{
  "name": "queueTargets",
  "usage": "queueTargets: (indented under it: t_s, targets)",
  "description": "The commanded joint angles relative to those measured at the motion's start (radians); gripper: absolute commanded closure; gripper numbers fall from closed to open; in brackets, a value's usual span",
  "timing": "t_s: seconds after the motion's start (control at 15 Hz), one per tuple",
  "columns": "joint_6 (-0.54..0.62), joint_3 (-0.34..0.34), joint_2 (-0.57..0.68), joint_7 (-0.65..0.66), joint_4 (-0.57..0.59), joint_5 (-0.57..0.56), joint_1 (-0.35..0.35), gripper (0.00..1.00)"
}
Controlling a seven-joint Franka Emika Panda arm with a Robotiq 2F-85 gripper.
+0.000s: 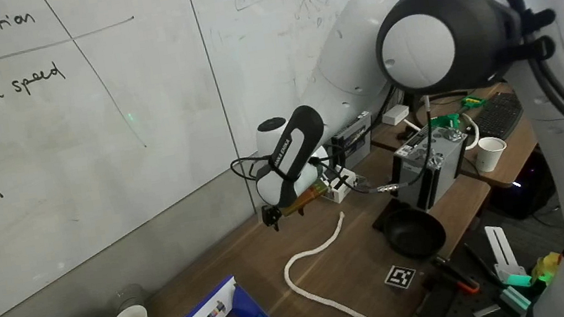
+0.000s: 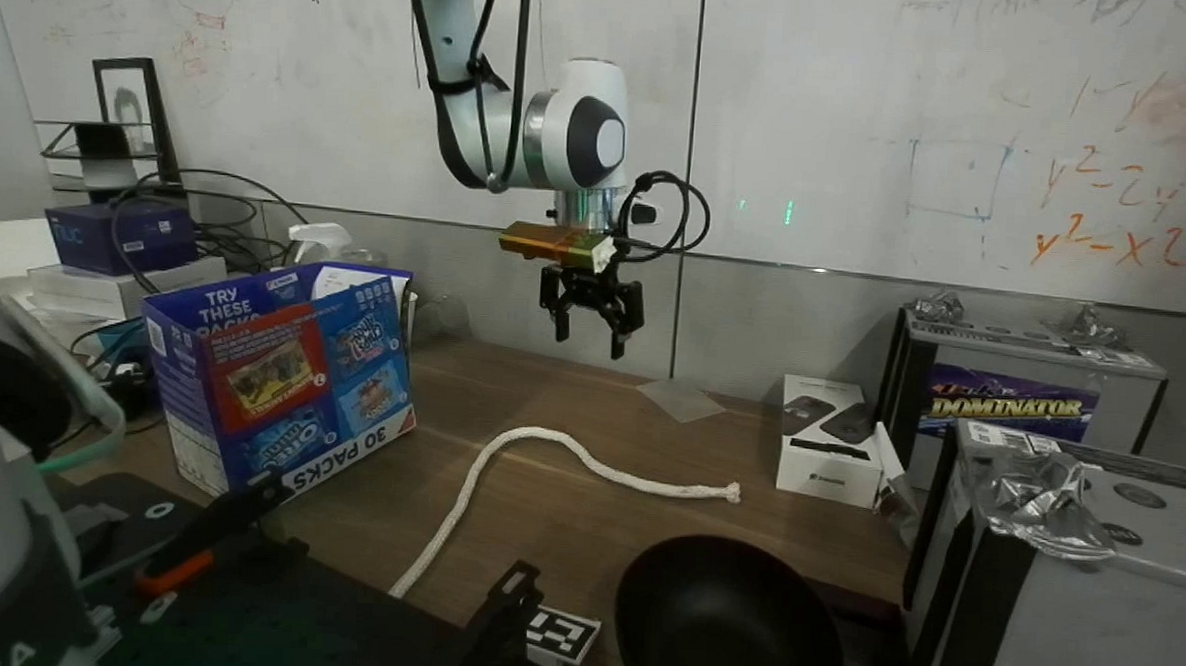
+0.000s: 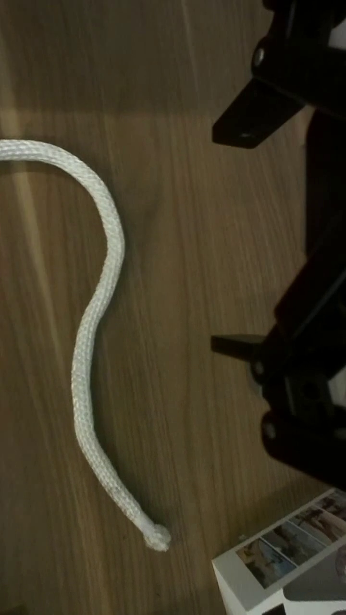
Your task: Put the ropes into the box.
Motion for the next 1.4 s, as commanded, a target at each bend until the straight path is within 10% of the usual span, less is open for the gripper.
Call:
queueTargets:
  t_s: [0.0, 0.47, 0.87, 1.33]
  targets:
    - [0.076, -0.088, 0.111, 0.183, 0.111, 0.012, 0.086, 0.00]
    - [0.014, -0.287, 0.250, 0.492, 0.216, 0.001, 0.261, 0.00]
    - [-0.193, -0.097, 0.207, 0.458, 0.244, 0.141, 0.125, 0.00]
    - [-0.096, 0.001, 0.166, 0.449, 0.177, 0.333, 0.007, 0.00]
